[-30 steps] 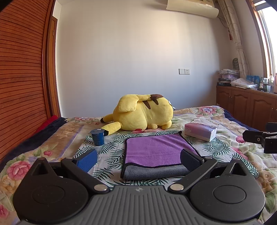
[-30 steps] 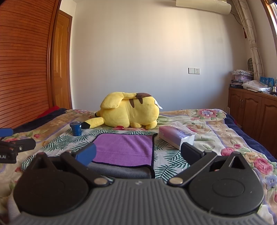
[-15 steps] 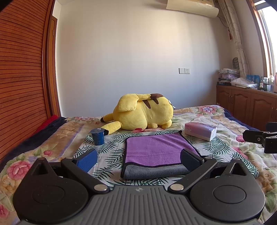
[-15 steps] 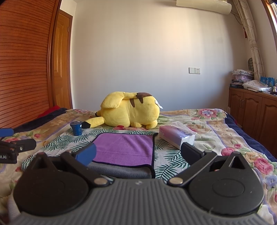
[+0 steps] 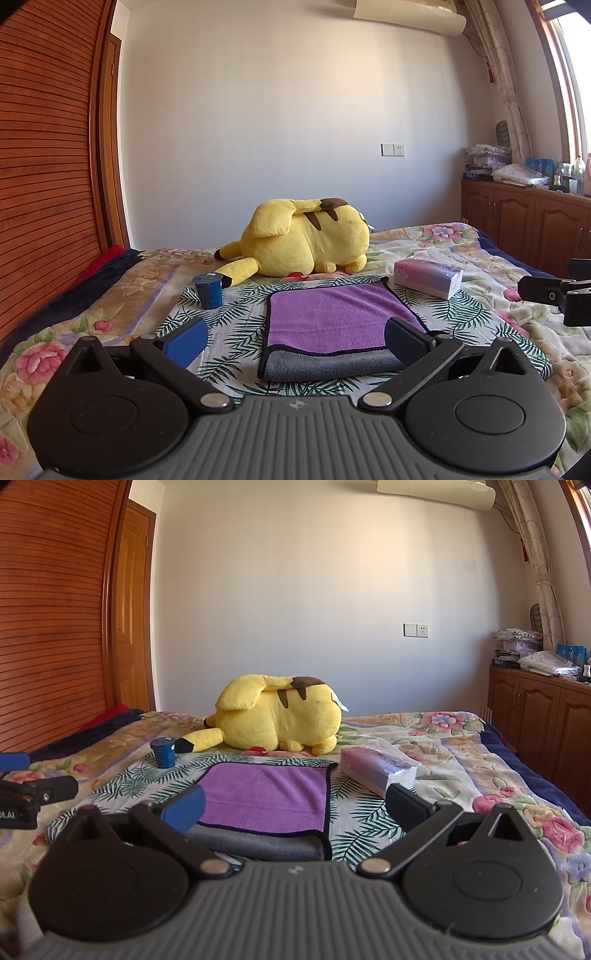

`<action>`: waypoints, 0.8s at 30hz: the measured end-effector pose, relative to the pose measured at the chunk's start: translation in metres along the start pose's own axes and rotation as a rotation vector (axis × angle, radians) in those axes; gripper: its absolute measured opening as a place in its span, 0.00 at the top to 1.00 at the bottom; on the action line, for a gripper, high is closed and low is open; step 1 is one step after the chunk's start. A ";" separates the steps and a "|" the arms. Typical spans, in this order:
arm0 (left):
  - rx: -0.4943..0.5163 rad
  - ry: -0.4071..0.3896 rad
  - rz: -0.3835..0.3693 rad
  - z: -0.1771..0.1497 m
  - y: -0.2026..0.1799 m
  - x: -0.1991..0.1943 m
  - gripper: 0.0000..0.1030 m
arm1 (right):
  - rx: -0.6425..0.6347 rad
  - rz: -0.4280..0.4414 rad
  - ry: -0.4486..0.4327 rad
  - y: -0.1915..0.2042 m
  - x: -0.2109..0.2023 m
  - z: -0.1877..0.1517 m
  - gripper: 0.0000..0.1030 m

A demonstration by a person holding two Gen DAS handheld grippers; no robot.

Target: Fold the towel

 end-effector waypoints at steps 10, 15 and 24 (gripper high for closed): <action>0.001 0.001 0.001 0.000 -0.001 0.000 0.16 | 0.000 0.000 0.000 -0.001 0.000 0.000 0.00; 0.001 0.001 0.001 0.000 -0.001 0.000 0.16 | -0.001 0.000 0.000 -0.001 0.000 0.000 0.00; 0.007 0.009 0.000 -0.007 -0.004 0.003 0.16 | 0.000 0.000 0.000 -0.001 0.000 0.000 0.00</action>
Point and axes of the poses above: each gripper's, at about its wrist camera, not at the fingertips, and x roughly the way its jaws point, y to its left, z to its top, the point moved 6 cm from there along x, roughly the way its jaws point, and after that the axes turned 5 degrees about y, right-handed, at the moved point
